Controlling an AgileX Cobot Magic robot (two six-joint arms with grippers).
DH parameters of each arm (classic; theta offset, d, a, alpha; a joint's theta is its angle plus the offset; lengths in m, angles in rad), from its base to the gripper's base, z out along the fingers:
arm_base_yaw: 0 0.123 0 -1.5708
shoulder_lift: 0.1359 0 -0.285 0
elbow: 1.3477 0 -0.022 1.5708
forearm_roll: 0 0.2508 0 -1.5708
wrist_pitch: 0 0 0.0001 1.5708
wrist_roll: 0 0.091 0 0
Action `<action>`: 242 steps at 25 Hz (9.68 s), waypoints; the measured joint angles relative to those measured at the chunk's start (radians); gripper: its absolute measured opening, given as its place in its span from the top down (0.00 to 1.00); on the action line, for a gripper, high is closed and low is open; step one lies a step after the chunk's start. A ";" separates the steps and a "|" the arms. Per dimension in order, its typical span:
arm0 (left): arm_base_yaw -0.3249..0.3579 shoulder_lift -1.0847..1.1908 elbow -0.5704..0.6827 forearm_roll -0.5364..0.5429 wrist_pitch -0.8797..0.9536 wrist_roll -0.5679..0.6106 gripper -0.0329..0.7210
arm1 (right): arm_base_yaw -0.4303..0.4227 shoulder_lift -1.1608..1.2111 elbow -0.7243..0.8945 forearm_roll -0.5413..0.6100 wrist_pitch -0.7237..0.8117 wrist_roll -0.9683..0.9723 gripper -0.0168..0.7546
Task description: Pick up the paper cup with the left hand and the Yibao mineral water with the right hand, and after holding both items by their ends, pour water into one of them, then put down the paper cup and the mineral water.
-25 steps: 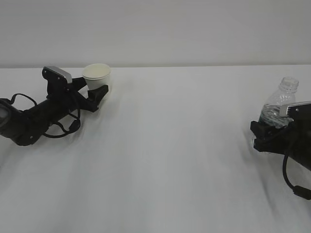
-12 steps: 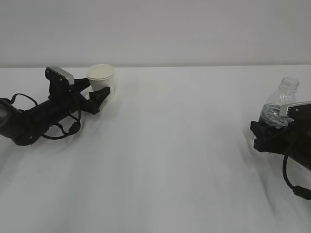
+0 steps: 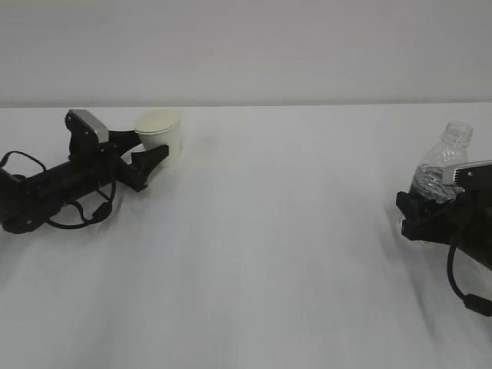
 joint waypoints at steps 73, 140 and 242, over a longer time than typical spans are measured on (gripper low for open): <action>-0.032 -0.048 0.077 -0.191 0.023 -0.130 0.05 | 0.000 0.000 0.000 -0.001 0.000 0.000 0.40; 0.074 -0.233 0.083 0.502 0.020 -0.514 0.34 | 0.000 0.000 0.000 -0.010 0.000 0.000 0.40; -0.471 -0.279 0.234 0.323 0.022 -0.284 0.39 | 0.000 -0.330 0.200 -0.115 0.001 0.019 0.40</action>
